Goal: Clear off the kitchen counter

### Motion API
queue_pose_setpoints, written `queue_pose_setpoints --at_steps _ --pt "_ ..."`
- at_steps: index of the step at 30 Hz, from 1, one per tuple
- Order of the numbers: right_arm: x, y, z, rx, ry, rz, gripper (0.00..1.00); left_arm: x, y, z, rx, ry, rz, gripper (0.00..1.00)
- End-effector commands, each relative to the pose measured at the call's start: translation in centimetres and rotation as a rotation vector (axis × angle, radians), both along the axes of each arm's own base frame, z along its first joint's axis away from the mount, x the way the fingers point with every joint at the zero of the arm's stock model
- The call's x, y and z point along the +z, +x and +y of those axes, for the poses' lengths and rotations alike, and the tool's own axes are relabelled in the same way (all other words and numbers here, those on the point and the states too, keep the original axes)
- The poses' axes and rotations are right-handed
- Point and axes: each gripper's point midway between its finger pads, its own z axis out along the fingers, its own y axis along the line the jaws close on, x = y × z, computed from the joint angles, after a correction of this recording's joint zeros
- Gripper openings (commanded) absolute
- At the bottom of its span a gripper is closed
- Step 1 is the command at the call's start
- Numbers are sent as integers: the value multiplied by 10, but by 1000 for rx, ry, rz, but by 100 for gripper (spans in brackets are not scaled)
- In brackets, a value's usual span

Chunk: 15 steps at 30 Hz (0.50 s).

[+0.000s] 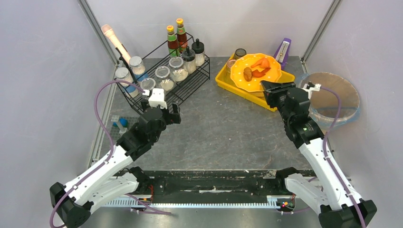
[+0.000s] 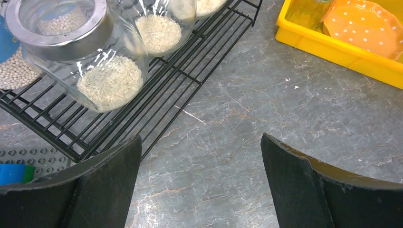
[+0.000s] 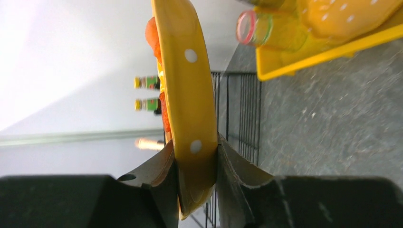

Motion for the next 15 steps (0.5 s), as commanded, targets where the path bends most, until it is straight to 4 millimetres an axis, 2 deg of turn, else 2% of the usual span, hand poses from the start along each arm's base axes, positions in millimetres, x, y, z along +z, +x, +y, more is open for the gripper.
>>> queue_pose_setpoints --at_steps 1,9,15 --pt "117 -10 -57 -243 105 -323 0 22 3 4 3 -9 -86 100" --pt "119 -12 -116 -472 111 -329 0 30 -5 9 22 -24 -116 100" --pt "128 -6 -154 -528 143 -378 0 33 -7 12 34 -14 -134 100"
